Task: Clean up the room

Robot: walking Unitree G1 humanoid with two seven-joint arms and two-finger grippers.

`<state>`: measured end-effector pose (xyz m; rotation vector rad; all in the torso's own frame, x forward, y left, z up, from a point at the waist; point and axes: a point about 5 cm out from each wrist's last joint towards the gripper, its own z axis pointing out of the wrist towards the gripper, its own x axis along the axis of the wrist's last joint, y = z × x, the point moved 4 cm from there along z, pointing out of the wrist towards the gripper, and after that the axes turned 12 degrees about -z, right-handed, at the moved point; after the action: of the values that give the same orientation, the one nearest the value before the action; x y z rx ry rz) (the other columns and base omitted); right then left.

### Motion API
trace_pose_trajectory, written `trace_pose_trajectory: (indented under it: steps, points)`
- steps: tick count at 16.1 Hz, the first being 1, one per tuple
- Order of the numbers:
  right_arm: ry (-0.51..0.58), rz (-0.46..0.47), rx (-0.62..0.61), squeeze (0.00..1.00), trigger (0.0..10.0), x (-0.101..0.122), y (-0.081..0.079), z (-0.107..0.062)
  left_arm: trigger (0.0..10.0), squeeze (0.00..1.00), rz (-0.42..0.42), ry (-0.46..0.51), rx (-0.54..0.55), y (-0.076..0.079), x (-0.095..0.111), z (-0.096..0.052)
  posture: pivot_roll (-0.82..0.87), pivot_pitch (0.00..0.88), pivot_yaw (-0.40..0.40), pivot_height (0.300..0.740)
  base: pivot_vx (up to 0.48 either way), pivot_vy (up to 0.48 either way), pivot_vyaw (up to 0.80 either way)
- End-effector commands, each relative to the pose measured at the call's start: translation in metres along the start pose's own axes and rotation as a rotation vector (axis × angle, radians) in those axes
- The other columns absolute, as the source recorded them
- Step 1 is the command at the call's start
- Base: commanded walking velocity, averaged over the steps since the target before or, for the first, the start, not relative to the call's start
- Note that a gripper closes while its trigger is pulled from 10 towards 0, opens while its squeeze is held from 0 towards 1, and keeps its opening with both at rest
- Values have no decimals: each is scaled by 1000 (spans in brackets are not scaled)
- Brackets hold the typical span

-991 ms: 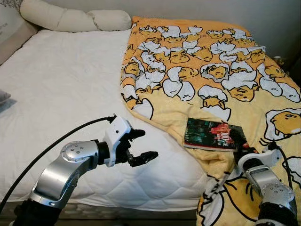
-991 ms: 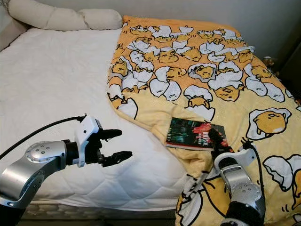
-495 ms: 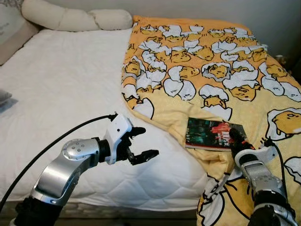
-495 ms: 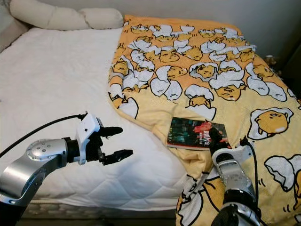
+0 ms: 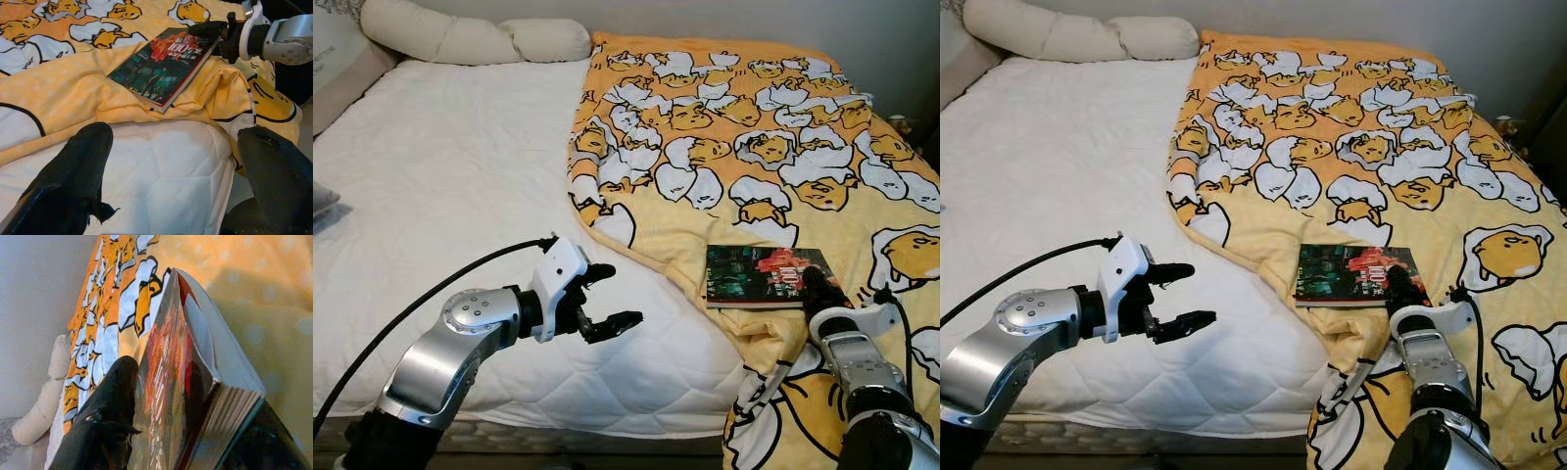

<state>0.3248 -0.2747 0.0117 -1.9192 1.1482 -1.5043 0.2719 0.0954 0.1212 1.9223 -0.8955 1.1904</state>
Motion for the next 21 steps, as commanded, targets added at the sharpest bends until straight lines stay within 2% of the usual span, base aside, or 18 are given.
trace_pose_trajectory:
  steps: [1, 4, 6, 8, 9, 12, 15, 16, 17, 18, 19, 21]
  points:
    - [23, -24, 23, 0, 0, 9, -7, 4, 10000, 945, 8, -4, 3, 0, -1, 3, 38, 0, -15, 740, 0, 0, 0]
    - [16, -67, 52, 0, 0, 9, -13, 5, 10000, 933, 0, 33, 15, -3, 5, 6, 11, 0, -4, 740, 0, 0, 0]
    - [12, -83, 58, 0, 0, 12, -10, 3, 10000, 918, 0, 10, -5, 1, 0, 7, 3, 0, -1, 740, 0, 0, 0]
    - [-39, -194, 43, 0, 0, 3, -3, 0, 10000, 894, -5, 19, -2, 1, 0, 7, 3, 0, 0, 740, 0, 0, 0]
    - [-52, -224, 53, 0, 0, -5, -8, 0, 10000, 867, -6, 20, 0, 1, 0, 7, 3, 0, 2, 740, 0, 0, 0]
    - [-45, -245, 65, 0, 0, -22, -21, 3, 10000, 722, -6, 18, 7, 0, -1, 4, 8, 0, 16, 740, 0, 0, 0]
    - [-10, -243, 44, 0, 0, -25, -24, 3, 10000, 686, 0, 16, 17, -4, 1, 1, 13, 0, 25, 740, 0, 0, 0]
    - [15, -246, 41, 0, 0, -21, -24, 2, 10000, 592, 5, 19, 21, -5, 3, 1, 13, 0, 26, 740, 0, 0, 0]
    - [28, -250, 41, 0, 0, -19, -25, 2, 10000, 447, 7, 22, 23, -5, 3, 1, 13, 0, 26, 740, 0, 0, 0]
    - [72, -266, 57, 0, 0, -9, -31, 3, 10000, 0, 14, 35, 35, -7, 6, 1, 11, 0, 25, 740, 0, 0, 0]
    - [98, -278, 71, 0, 0, -3, -36, 4, 10000, 0, 16, 43, 44, -8, 7, 1, 11, 0, 25, 740, 0, 0, 0]
    - [155, -375, 135, 0, 0, 13, -59, 7, 10000, 0, 20, 73, 72, -12, 12, 2, 6, 0, 26, 740, 0, 0, 0]
